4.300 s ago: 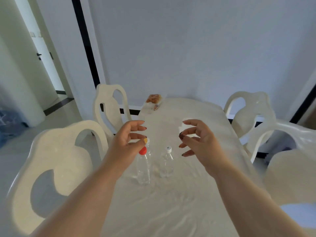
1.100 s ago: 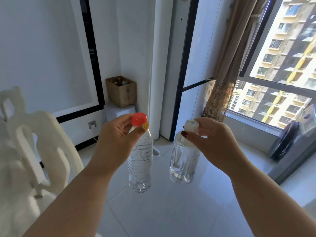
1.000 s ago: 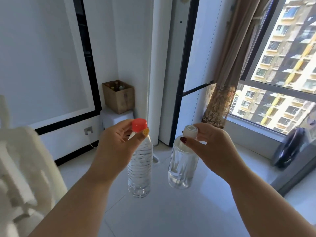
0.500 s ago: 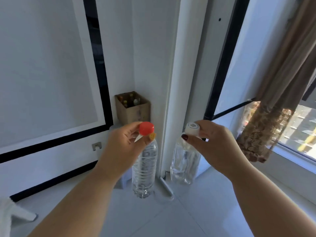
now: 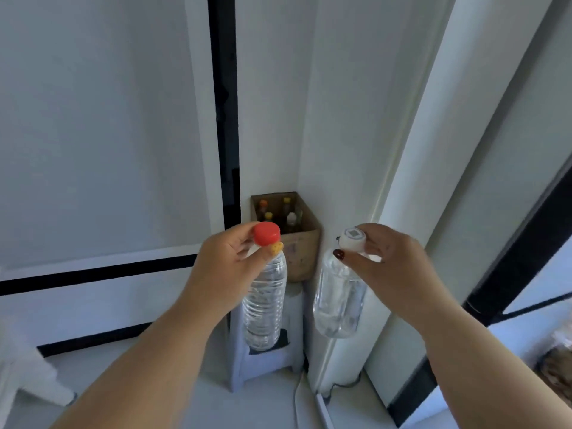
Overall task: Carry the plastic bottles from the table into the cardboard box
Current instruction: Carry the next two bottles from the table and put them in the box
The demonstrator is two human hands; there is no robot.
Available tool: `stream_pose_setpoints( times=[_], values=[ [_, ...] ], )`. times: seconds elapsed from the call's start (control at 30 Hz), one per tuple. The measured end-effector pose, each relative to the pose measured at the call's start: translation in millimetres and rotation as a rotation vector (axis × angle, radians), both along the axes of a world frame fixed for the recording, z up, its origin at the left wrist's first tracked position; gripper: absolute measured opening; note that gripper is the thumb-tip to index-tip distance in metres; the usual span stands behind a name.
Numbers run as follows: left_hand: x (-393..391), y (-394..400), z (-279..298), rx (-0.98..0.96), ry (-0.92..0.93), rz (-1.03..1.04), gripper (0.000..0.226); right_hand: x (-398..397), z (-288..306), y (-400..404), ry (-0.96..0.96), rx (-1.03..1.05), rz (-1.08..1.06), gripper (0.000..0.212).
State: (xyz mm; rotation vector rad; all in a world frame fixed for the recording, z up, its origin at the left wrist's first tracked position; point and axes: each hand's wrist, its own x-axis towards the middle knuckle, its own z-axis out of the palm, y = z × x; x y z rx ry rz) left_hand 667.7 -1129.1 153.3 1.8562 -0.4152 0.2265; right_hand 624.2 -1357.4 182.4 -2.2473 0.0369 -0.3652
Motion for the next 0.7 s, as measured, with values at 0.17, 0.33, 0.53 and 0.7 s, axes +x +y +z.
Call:
stream_pose_setpoints(
  times=[0.17, 0.33, 0.53, 0.7],
  values=[
    [111.2, -10.3, -2.6, 0.036, -0.033, 0.005, 0.027, 110.3, -10.3, -9.8, -0.012, 0.0, 0.017, 0.018],
    [217.7, -20.6, 8.8, 0.031, -0.04, -0.026, 0.022, 221.6, -8.8, -14.1, -0.045, 0.013, 0.003, 0.015],
    [332.3, -36.3, 9.3, 0.007, -0.016, -0.006, 0.028, 342.8, -19.5, -21.8, -0.055, 0.031, -0.006, 0.018],
    [400.6, -54.7, -17.1, -0.006, 0.013, 0.039, 0.025, 425.9, -53.9, -34.1, 0.006, 0.057, 0.043, 0.016]
  ],
)
